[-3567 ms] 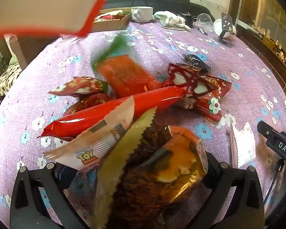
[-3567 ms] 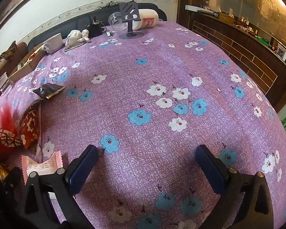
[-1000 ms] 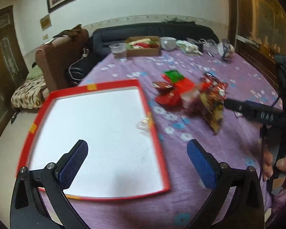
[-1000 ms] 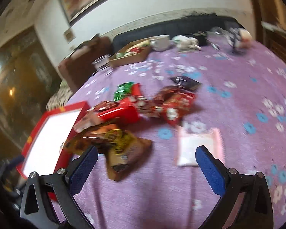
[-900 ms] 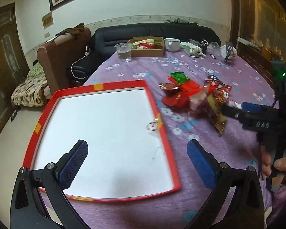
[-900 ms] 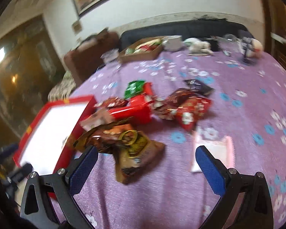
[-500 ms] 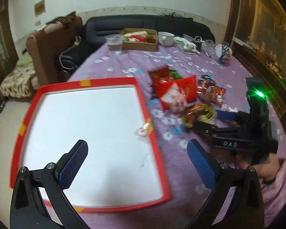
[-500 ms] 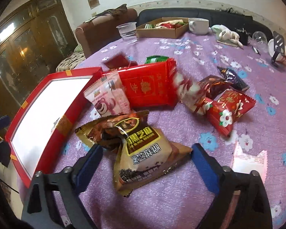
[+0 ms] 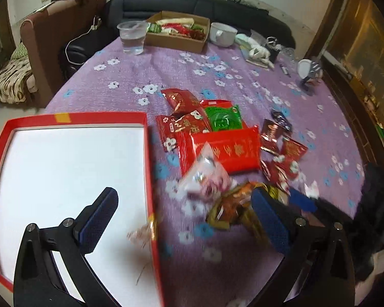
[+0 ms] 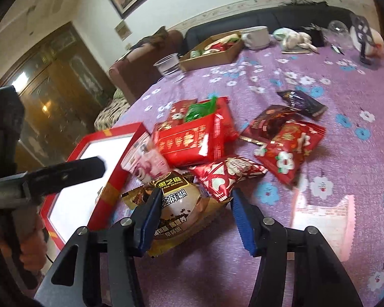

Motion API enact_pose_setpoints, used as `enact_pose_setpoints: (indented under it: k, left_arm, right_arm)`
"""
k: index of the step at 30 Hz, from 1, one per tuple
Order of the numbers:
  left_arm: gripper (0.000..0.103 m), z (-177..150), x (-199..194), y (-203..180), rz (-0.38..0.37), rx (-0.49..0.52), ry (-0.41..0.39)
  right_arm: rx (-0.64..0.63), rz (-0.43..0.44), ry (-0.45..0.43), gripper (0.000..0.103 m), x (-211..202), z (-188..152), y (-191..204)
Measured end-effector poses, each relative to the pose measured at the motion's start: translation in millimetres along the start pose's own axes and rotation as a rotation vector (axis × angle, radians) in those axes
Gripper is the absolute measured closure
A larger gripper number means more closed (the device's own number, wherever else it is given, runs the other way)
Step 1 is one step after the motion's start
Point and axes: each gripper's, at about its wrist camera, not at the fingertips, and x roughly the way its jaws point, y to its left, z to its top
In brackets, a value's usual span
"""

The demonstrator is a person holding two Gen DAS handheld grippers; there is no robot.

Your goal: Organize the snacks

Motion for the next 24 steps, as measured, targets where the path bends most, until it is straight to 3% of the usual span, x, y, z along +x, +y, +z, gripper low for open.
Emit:
enact_pose_setpoints:
  k: [4,7,8,10,15,24]
  left_arm:
    - [0.001,8.7,13.2,-7.8,-0.019,0.000,0.026]
    - [0.016,8.6,23.3,-20.1,-0.041,0.055,0.070]
    - [0.024,8.0,25.9,-21.8,-0.047,0.062,0.082]
    - [0.031,5.9,32.5,-24.4,-0.067,0.070,0.114]
    - [0.031,5.3,34.9,-12.2,-0.102,0.050,0.146]
    - [0.032,5.5,36.1,-7.2,-0.176,0.051,0.161]
  right_arm:
    - [0.033,0.003,0.011,0.048,-2.0,-0.2,-6.1]
    - [0.090,0.016,0.020,0.048,-3.6,1.6,-17.3]
    - [0.126,0.040,0.036,0.048,-3.1,1.9,-23.8]
    - [0.200,0.092,0.067,0.045,-2.2,1.2,-35.7]
    - [0.248,0.181,0.116,0.041,1.1,-1.6,-39.6]
    - [0.150,0.156,0.116,0.025,3.9,-4.2,-16.2]
